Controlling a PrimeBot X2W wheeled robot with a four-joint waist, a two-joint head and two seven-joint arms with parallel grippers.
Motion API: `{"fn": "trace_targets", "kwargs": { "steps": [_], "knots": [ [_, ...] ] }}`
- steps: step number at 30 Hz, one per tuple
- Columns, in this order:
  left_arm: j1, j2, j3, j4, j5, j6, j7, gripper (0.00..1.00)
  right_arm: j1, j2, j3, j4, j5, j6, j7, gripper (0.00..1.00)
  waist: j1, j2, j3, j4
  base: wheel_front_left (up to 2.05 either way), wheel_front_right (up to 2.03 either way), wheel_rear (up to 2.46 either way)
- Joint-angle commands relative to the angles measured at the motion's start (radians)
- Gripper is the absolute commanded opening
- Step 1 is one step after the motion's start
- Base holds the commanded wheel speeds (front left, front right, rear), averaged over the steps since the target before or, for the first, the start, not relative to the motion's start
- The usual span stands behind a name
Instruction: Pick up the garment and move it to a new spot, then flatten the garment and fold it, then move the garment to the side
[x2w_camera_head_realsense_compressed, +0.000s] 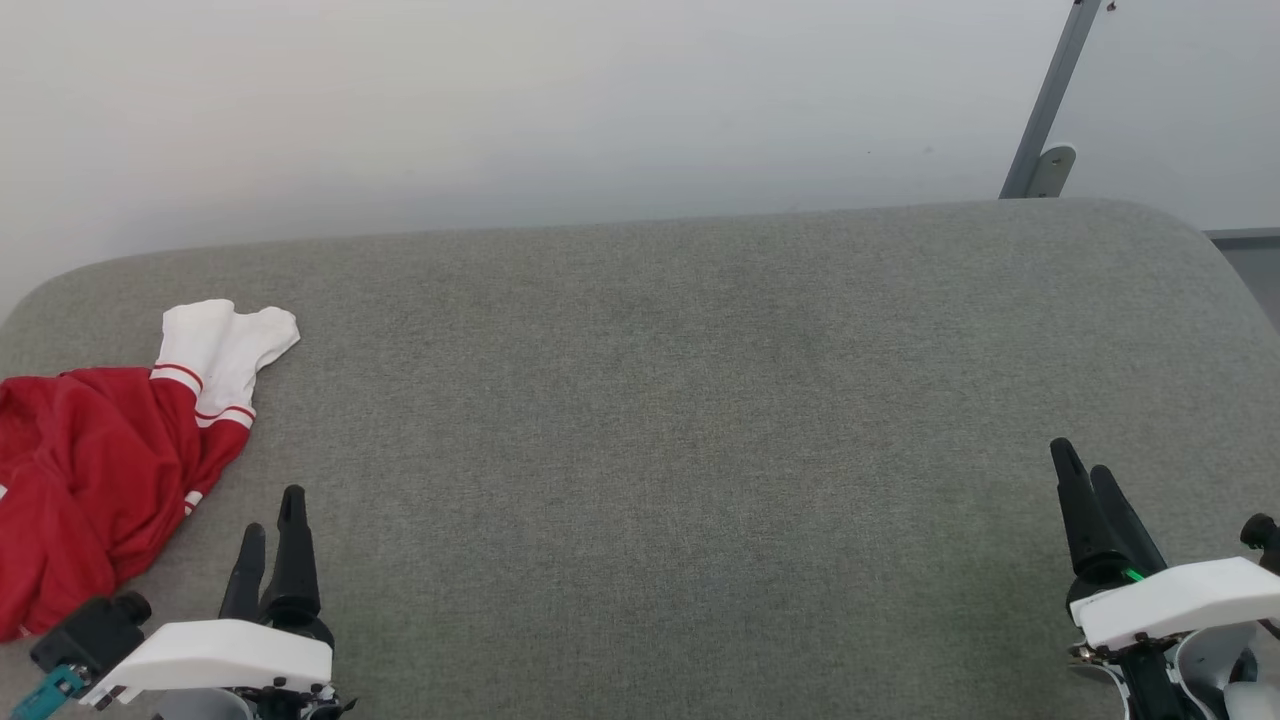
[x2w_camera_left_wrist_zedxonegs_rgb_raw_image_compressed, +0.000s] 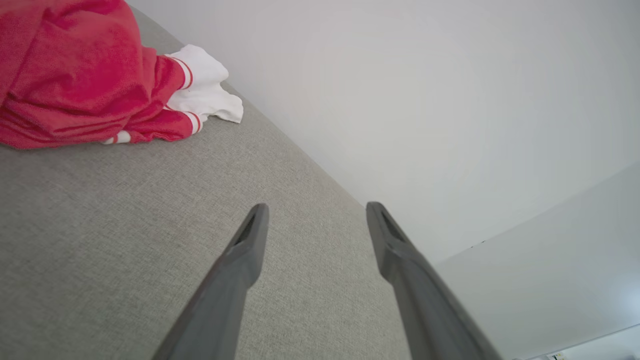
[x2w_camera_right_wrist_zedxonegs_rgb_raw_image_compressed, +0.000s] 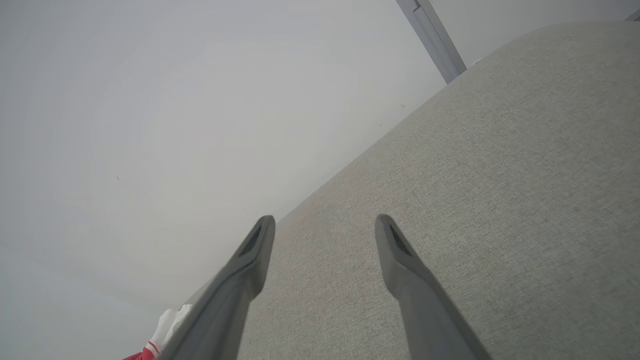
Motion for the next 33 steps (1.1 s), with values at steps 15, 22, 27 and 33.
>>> {"fn": "trace_targets", "kwargs": {
  "steps": [15,22,27,33],
  "knots": [
    [0.008,-0.017,0.034,-0.013,0.198,-0.031,-0.050,1.00,-0.004,-0.026,0.007,-0.025,-0.142,0.000,-0.028,1.00,0.0000,-0.0001,-0.001,-0.004,0.00,0.00,0.00],
    [0.014,-0.023,0.043,-0.011,0.273,-0.042,-0.068,1.00,-0.001,-0.031,0.010,-0.030,-0.197,0.000,-0.036,1.00,0.0000,-0.0001,-0.004,-0.005,0.00,0.00,0.00],
    [0.017,-0.028,0.048,-0.009,0.331,-0.048,-0.083,1.00,0.000,-0.032,0.011,-0.035,-0.239,0.000,-0.040,1.00,0.0000,-0.0001,-0.005,-0.005,0.00,0.00,0.00],
    [0.021,-0.031,0.052,-0.009,0.386,-0.053,-0.096,1.00,0.003,-0.035,0.014,-0.037,-0.285,0.000,-0.046,1.00,0.0000,-0.0001,-0.005,-0.005,0.00,0.00,0.00]
  ]
}}
